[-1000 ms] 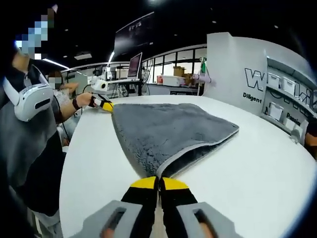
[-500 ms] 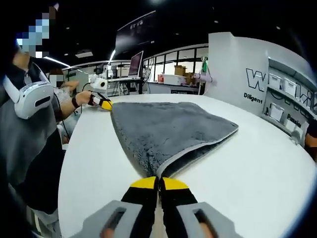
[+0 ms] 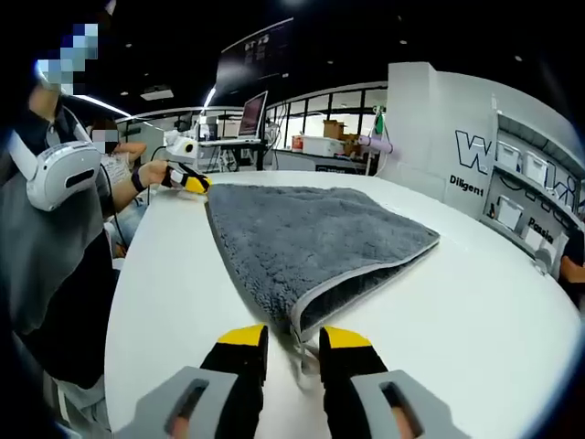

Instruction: Fold the towel on the table until its edges align and the towel forms a compact rectangular stack.

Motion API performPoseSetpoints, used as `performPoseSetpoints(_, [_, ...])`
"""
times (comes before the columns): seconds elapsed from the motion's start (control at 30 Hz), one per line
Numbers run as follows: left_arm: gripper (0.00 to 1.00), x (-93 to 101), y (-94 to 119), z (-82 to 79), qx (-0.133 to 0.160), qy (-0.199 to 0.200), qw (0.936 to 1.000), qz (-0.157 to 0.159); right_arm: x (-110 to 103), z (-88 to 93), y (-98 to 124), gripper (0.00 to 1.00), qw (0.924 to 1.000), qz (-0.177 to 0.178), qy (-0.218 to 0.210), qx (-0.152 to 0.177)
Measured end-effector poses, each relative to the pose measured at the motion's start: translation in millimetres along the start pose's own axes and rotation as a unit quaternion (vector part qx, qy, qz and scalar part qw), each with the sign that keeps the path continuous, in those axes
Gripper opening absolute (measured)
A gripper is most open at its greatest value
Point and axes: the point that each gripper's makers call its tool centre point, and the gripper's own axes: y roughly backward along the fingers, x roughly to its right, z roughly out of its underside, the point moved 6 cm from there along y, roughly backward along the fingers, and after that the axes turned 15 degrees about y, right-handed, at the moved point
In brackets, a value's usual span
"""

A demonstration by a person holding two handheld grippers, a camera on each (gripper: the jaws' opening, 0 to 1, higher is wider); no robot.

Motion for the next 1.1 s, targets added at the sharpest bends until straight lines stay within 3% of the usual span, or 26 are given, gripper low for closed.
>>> performPoseSetpoints(0.1, [0.3,0.0,6,-3.6,0.011,-0.006,0.9999,-0.006,-1,-2.2,5,0.3,1.0,0.005,0.004,0.002])
performPoseSetpoints(0.27, [0.37,3.4,17,-12.9,0.023,-0.047,0.9985,-0.013,-1,-9.4,19,0.39,0.9996,0.021,0.016,0.011])
performPoseSetpoints(0.4, [0.49,4.1,24,-19.0,0.03,-0.076,0.9965,-0.018,-1,-12.2,30,0.48,0.9992,0.034,0.017,0.016])
performPoseSetpoints(0.63, [0.62,7.6,34,-20.7,0.031,-0.123,0.9919,-0.004,-11,-9.8,46,0.64,0.9994,0.027,0.013,0.015])
performPoseSetpoints(0.83, [0.76,16.2,39,-22.2,0.044,-0.122,0.9908,0.039,-18,-3.2,54,0.71,0.9996,0.026,0.012,-0.001])
performPoseSetpoints(1.1, [0.91,15.1,40,-21.0,0.04,-0.12,0.9913,0.035,-20,-4.6,61,0.82,0.9993,0.036,-0.002,0.009])
